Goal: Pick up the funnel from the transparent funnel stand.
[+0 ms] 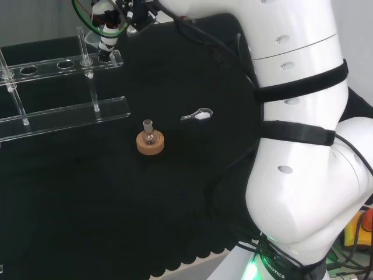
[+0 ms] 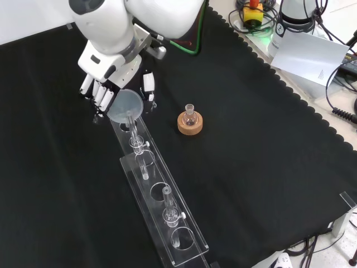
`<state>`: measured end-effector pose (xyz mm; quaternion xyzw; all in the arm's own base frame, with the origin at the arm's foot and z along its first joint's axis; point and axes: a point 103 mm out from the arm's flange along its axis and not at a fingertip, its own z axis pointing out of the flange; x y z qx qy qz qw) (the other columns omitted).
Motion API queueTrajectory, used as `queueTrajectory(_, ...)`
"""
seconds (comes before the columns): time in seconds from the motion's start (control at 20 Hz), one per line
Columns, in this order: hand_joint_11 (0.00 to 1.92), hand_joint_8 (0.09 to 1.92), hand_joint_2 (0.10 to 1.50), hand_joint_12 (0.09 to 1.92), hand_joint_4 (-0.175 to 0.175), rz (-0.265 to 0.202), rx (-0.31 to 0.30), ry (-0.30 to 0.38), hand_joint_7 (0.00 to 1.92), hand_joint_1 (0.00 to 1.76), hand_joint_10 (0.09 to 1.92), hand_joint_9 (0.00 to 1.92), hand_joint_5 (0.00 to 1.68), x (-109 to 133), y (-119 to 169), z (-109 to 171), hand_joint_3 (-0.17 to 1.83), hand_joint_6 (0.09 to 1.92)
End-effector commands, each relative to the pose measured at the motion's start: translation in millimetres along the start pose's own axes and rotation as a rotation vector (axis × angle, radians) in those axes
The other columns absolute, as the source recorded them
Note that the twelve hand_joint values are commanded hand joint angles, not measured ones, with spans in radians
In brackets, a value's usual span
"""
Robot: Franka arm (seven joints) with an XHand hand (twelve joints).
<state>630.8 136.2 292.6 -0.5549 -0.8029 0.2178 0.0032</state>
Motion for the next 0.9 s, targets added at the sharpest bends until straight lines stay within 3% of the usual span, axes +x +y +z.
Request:
queueTrajectory(0.05, 0.36, 0.73, 0.76, 1.32, -0.056, 0.043, -0.061, -0.001, 0.62, 0.71, 0.57, 0.8, 0.52, -10.5, -24.3, -25.8, 0.33, 0.09)
queueTrajectory(0.6, 0.38, 0.74, 0.76, 1.31, -0.056, 0.104, -0.129, 0.041, 0.62, 0.71, 0.56, 0.81, 0.53, -28.4, -95.8, -49.4, 0.35, 0.09)
queueTrajectory(0.9, 0.38, 0.74, 0.75, 1.31, -0.056, 0.149, -0.144, 0.049, 0.62, 0.71, 0.56, 0.81, 0.53, -28.0, -129.4, -48.8, 0.36, 0.09)
